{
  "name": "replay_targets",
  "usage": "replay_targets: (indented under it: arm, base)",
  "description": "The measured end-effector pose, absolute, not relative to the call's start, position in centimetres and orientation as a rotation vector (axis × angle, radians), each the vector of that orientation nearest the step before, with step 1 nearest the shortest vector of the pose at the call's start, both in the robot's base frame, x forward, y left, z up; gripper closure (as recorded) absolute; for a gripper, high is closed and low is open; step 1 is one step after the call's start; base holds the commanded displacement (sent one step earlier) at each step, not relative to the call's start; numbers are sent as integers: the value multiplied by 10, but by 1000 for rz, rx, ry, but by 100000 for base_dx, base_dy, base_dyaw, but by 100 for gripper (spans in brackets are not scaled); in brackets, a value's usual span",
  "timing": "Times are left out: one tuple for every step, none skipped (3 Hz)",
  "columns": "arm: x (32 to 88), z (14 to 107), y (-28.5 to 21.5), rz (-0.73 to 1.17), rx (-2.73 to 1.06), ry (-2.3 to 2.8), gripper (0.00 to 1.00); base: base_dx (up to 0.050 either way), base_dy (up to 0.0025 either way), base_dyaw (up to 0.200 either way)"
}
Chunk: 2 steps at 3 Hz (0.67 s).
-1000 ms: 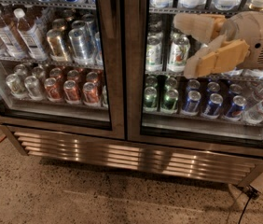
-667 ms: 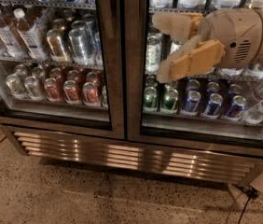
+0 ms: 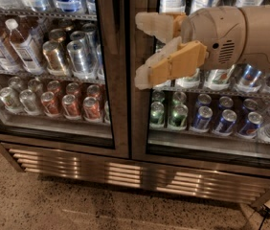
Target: Open left fridge door
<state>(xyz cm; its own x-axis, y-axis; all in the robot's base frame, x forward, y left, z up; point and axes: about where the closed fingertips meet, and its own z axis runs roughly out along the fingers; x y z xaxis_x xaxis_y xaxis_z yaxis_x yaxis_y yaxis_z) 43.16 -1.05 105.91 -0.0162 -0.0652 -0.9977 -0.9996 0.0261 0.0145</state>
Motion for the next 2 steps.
replay_targets:
  arm:
    - [432, 1059, -11, 1170, -1231, 1281, 0]
    - [432, 1059, -11, 1170, -1231, 1281, 0]
  base:
    - [2188, 199, 17984]
    - [3, -5, -19348]
